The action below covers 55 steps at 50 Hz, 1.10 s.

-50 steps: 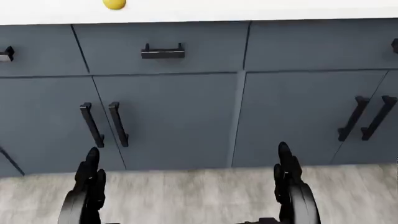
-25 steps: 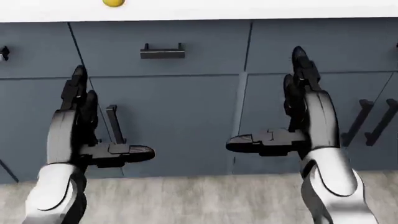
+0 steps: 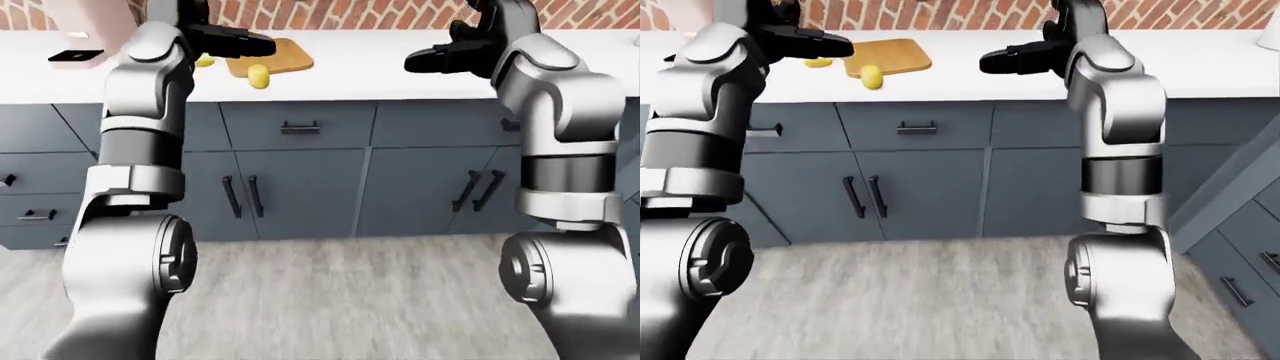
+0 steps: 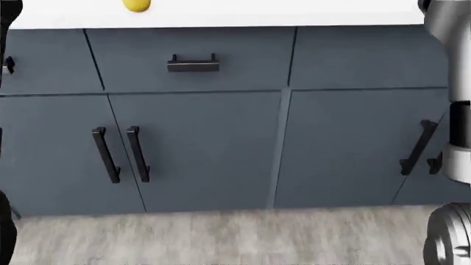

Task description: Place the bread and cheese on the cutting board.

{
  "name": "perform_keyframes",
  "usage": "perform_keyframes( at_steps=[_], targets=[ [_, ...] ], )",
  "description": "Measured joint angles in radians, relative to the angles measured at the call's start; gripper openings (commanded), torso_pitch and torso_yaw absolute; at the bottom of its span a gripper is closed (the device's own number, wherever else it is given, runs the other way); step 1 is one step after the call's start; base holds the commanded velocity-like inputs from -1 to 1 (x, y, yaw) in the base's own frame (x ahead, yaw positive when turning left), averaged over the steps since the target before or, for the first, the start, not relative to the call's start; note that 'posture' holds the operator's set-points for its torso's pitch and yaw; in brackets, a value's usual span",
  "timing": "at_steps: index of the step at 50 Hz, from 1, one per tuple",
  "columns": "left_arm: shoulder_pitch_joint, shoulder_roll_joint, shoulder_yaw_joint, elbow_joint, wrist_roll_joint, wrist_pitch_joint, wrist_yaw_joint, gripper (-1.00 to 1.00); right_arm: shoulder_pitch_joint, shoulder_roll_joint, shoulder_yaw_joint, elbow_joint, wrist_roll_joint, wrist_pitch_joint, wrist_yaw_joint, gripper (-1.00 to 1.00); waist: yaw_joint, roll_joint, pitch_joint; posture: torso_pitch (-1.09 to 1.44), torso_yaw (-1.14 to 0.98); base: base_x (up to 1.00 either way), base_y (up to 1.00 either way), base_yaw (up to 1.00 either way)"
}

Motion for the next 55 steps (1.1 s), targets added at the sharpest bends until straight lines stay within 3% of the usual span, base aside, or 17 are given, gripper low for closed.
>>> perform_keyframes(
  at_steps=[7,17,25,28,32,42,45,46,47,51,55],
  targets=[
    [-0.089,0.052,0.007,0.080,0.037,-0.021,-0.022,1.00,-0.063,-0.053,-0.025,0.036,-0.025,0.017,0.034,1.00,0.003,-0.002,0.004,0.00,0.00,0.00,0.00,0.00],
    [-0.060,0.038,0.012,0.083,0.033,-0.020,-0.034,1.00,-0.059,-0.043,-0.019,0.040,-0.030,0.011,0.060,1.00,0.004,-0.001,0.010,0.00,0.00,0.00,0.02,0.00],
    [-0.039,0.012,-0.005,0.094,0.032,-0.019,-0.050,1.00,-0.027,-0.045,-0.037,0.032,-0.035,0.004,0.047,1.00,-0.013,0.032,-0.019,0.00,0.00,0.00,0.27,0.00],
    [-0.038,0.018,0.006,0.081,0.030,-0.037,-0.045,1.00,-0.034,-0.047,-0.034,0.024,-0.032,-0.004,0.046,1.00,-0.013,0.076,-0.021,0.00,0.00,0.00,0.32,0.00],
    [-0.010,0.035,0.020,0.091,0.031,-0.042,-0.033,1.00,-0.017,-0.029,-0.015,0.012,-0.019,-0.011,0.053,1.00,-0.002,0.064,-0.017,0.00,0.00,0.00,0.32,0.00],
    [-0.001,0.020,0.013,0.097,0.023,-0.048,-0.026,1.00,0.006,-0.046,-0.043,0.010,0.003,-0.015,0.049,1.00,-0.015,-0.020,-0.010,0.00,0.00,0.00,0.32,0.00],
    [0.001,0.022,0.013,0.092,0.021,-0.053,-0.026,1.00,0.033,-0.048,-0.039,0.014,0.005,-0.028,0.044,1.00,-0.012,-0.054,-0.013,0.00,0.00,0.00,0.32,0.00],
    [-0.001,0.020,0.013,0.091,0.021,-0.057,-0.025,1.00,0.038,-0.052,-0.039,0.013,0.005,-0.026,0.043,1.00,-0.014,-0.056,-0.016,0.00,0.00,0.00,0.31,0.00],
    [0.004,0.014,0.011,0.090,0.020,-0.061,-0.026,1.00,0.045,-0.056,-0.040,0.012,0.004,-0.025,0.042,1.00,-0.020,-0.042,-0.011,0.00,0.00,0.00,0.32,0.00],
    [0.011,0.003,-0.002,0.112,0.020,-0.047,-0.033,1.00,0.045,-0.063,-0.044,0.030,-0.007,-0.004,0.035,1.00,-0.015,-0.040,-0.023,0.00,0.00,0.00,0.32,0.00],
    [-0.003,0.007,0.001,0.091,0.024,-0.044,-0.028,1.00,0.017,-0.070,-0.043,0.011,-0.009,-0.010,0.037,1.00,-0.010,0.005,-0.016,0.00,0.00,0.00,0.32,0.00]
  ],
)
